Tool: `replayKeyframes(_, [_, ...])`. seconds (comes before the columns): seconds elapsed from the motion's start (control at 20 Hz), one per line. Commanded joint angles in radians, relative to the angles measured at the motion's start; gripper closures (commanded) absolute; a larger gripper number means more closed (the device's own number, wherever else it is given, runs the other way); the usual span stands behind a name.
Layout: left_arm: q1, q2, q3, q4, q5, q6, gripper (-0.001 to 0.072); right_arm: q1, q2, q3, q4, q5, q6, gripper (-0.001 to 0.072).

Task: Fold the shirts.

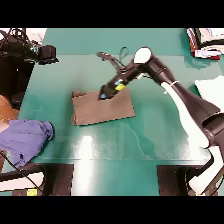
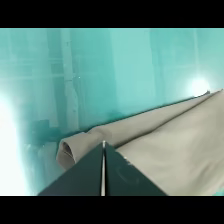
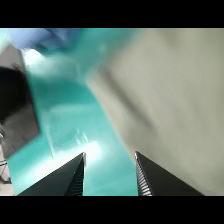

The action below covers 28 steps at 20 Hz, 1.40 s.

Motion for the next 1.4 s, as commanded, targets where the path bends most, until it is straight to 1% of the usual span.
replayKeyframes(0.0, [0.005,0.005,0.0,0.001,-0.025,0.001,0.0683,-0.159,0.071,-0.183,-0.05,0.016,0.045,0.0357])
replayKeyframes(0.15, [0.004,0.005,0.0,0.0,-0.023,0.0,0.0684,-0.323,0.172,-0.42,-0.046,-0.097,0.077,0.0357])
replayKeyframes(0.25, [0.004,0.005,0.0,0.0,-0.009,-0.001,0.0683,-0.4,0.222,-0.547,-0.044,-0.193,0.079,0.0355])
replayKeyframes(0.3, [0.004,0.005,0.0,0.0,-0.001,-0.003,0.0683,-0.421,0.235,-0.59,-0.041,-0.228,0.078,0.0343])
replayKeyframes(0.35, [0.004,0.005,0.0,-0.004,0.005,-0.003,0.0683,-0.433,0.239,-0.626,-0.027,-0.258,0.076,0.0295])
replayKeyframes(0.4, [0.004,0.005,0.0,-0.008,0.008,-0.003,0.0683,-0.433,0.235,-0.65,-0.002,-0.285,0.06,0.013])
replayKeyframes(0.45, [0.004,0.005,0.0,-0.013,0.008,-0.003,0.0683,-0.426,0.224,-0.668,0.033,-0.307,0.035,0.0078])
replayKeyframes(0.6, [0.004,0.003,0.0,-0.029,0.008,-0.002,0.0683,-0.365,0.15,-0.646,0.121,-0.314,0.005,0.0082])
replayKeyframes(0.8, [0.004,0.003,0.0,-0.03,0.005,-0.003,0.0683,-0.218,0.019,-0.49,0.124,-0.31,0.006,0.009])
replayKeyframes(0.85, [0.004,0.003,0.0,-0.034,0.002,-0.003,0.0683,-0.182,-0.013,-0.45,0.123,-0.309,0.007,0.0107])
replayKeyframes(0.9, [0.004,0.003,0.0,-0.043,-0.003,-0.003,0.0683,-0.15,-0.041,-0.414,0.123,-0.301,0.007,0.0225])
replayKeyframes(0.95, [0.004,0.003,-0.001,-0.057,-0.006,-0.002,0.0683,-0.126,-0.063,-0.385,0.122,-0.294,0.007,0.0277])
replayKeyframes(1.0, [0.004,0.003,-0.001,-0.069,-0.01,-0.002,0.0683,-0.108,-0.077,-0.359,0.121,-0.288,0.006,0.0295])
replayKeyframes(1.1, [-0.003,0.003,-0.001,-0.08,-0.017,-0.002,0.0684,-0.095,-0.08,-0.327,0.11,-0.282,-0.003,0.0693])
replayKeyframes(1.25, [-0.061,0.003,-0.001,-0.078,-0.012,0.012,0.0684,-0.133,-0.048,-0.264,0.103,-0.229,-0.005,0.0698])
replayKeyframes(1.35, [-0.124,0.003,-0.001,-0.078,0.0,0.023,0.0684,-0.204,0.015,-0.231,0.029,-0.227,0.007,0.0698])
